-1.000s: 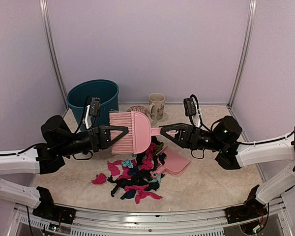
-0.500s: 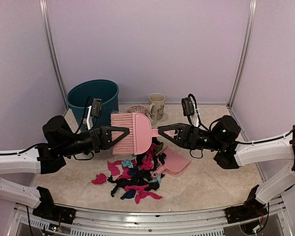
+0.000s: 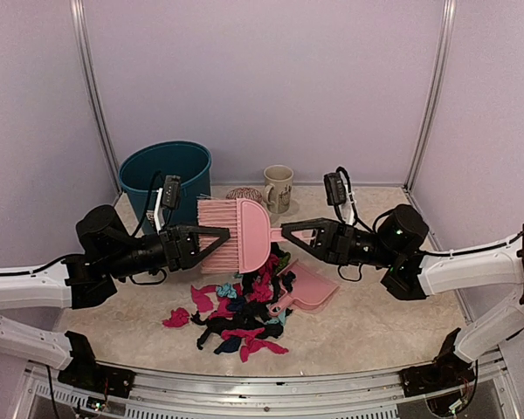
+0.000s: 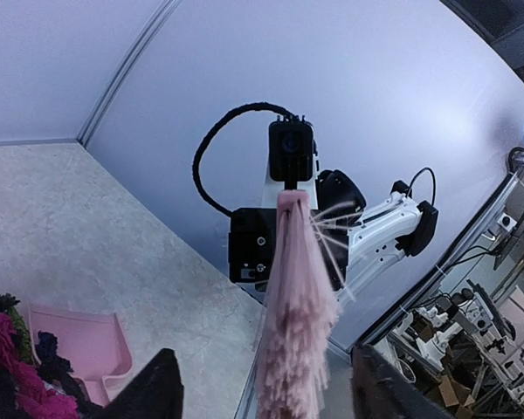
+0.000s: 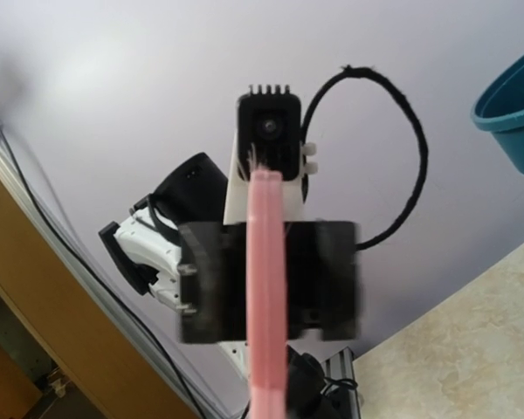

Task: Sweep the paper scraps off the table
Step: Pass from the left arm to the right, then adjust the dustpan at the center of the board.

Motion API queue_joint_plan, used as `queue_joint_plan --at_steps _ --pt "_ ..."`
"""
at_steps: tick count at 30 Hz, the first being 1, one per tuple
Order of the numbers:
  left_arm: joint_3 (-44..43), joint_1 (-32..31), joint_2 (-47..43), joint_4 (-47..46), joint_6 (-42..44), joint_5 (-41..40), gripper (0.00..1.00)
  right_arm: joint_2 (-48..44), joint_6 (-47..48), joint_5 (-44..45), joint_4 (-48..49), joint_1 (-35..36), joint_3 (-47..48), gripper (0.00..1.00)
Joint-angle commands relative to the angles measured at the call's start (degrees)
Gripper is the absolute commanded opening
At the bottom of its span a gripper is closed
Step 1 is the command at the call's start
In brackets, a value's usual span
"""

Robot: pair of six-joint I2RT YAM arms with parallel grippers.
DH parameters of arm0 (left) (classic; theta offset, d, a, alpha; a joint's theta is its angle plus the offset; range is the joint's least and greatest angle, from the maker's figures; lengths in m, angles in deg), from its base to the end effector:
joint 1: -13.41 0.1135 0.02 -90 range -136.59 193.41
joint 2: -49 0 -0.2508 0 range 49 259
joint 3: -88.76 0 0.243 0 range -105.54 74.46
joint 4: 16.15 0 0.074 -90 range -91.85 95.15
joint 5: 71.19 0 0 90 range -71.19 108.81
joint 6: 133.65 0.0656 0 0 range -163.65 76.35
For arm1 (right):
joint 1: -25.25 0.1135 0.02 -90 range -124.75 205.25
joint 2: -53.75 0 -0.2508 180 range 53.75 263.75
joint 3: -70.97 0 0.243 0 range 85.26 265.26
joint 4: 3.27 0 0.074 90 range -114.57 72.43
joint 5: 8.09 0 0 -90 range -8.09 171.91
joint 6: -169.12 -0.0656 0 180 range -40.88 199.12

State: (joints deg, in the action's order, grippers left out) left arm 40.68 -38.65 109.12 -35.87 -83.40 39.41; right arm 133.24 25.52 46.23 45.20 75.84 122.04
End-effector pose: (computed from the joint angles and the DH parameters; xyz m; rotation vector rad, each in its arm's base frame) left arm 0.1459 -0.2247 0.2984 0.5070 1.5697 -1.5310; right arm 0.1657 0.2619 0.2881 -0.6157 1.4365 1.8821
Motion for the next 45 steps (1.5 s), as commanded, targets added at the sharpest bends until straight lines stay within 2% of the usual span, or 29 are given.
queue_joint_plan --at_steps 1,3,4,7,16,25,31,39,45 --pt "-0.08 0.2 -1.44 1.73 0.49 -2.99 0.83 -4.25 3.2 3.09 -4.11 0.35 -1.04 0.0" --pt "0.09 0.28 -1.81 3.57 1.09 -5.13 0.96 -6.45 5.23 4.89 -8.47 0.23 -1.24 0.0" --pt "0.11 0.34 -1.96 4.64 1.48 -6.1 0.98 -7.57 6.46 5.96 -11.4 0.03 -1.25 0.0" --pt "-0.09 0.46 -1.82 6.82 2.2 -7.54 0.99 -12.28 10.89 9.36 -19.49 -0.72 -1.66 0.0" --pt "-2.13 -1.09 0.92 11.08 3.77 -10.2 0.99 -29.66 22.74 29.57 -49.61 -2.29 -0.45 0.0" --pt "-10.29 -6.18 9.71 19.38 9.12 -13.39 0.99 -35.05 29.44 43.09 -67.41 -3.65 3.0 0.0" --pt "-16.61 -8.09 17.07 26.4 11.82 -10.23 0.95 -35.06 30.4 47.33 -72.55 -3.98 3.83 0.0" --pt "-22.17 -8.85 28.0 29.66 10.37 7.44 0.91 -35.87 30.83 48.97 -74.89 -4.31 4.3 0.0" --pt "-27.06 -8.81 36.36 34.33 9.94 9.4 0.91 -36.58 30.53 48.61 -75.2 -4.49 4.54 0.0"
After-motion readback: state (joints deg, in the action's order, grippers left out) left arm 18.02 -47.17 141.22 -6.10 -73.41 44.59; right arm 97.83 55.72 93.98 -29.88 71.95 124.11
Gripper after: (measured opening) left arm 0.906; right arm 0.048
